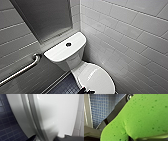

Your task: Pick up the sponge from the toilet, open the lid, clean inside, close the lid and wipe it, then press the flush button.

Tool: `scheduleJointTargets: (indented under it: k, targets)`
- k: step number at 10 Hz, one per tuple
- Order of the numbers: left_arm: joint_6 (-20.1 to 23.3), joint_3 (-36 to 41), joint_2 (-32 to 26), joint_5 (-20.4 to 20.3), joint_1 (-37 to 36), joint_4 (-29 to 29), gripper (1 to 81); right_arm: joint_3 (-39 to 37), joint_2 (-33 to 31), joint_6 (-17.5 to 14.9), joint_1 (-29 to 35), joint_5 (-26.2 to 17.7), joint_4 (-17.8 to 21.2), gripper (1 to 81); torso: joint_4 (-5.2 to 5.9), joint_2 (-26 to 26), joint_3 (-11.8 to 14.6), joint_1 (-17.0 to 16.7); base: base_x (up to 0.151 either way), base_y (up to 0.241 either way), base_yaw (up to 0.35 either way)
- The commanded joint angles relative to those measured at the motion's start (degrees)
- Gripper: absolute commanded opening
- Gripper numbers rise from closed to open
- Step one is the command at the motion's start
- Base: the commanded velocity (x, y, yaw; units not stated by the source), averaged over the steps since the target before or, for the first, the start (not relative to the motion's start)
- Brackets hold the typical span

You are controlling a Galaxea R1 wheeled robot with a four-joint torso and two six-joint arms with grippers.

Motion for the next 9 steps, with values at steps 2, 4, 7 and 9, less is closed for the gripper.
scheduleJointTargets:
  k: [2, 4, 7, 9]
  targets:
    - [-0.6, 6.2, -1.2, 0.2, -5.8, -0.1, 81.1, 0.8, -1.3, 0.1, -0.6, -3.9, -0.6, 1.0, 0.00, 0.0, 0.0, 0.0, 0.000, 0.000, 0.000]
    - [-1.0, 6.2, -1.2, 0.3, -5.8, -0.1, 81.1, 0.7, -1.3, 0.1, -0.6, -3.9, -0.6, 1.0, 0.00, 0.0, 0.0, 0.0, 0.000, 0.000, 0.000]
    - [-1.1, 7.1, -1.2, 0.5, -5.5, -0.1, 81.1, 0.6, -0.9, 0.1, -0.5, -3.9, -0.6, 1.0, 0.00, 0.0, 0.0, 0.0, 0.000, 0.000, 0.000]
    - [-1.1, 7.7, -0.9, 0.7, -5.2, 0.1, 81.1, 0.6, -0.7, 0.1, -0.3, -3.9, -0.5, 1.0, 0.00, 0.0, 0.0, 0.0, 0.000, 0.000, 0.000]
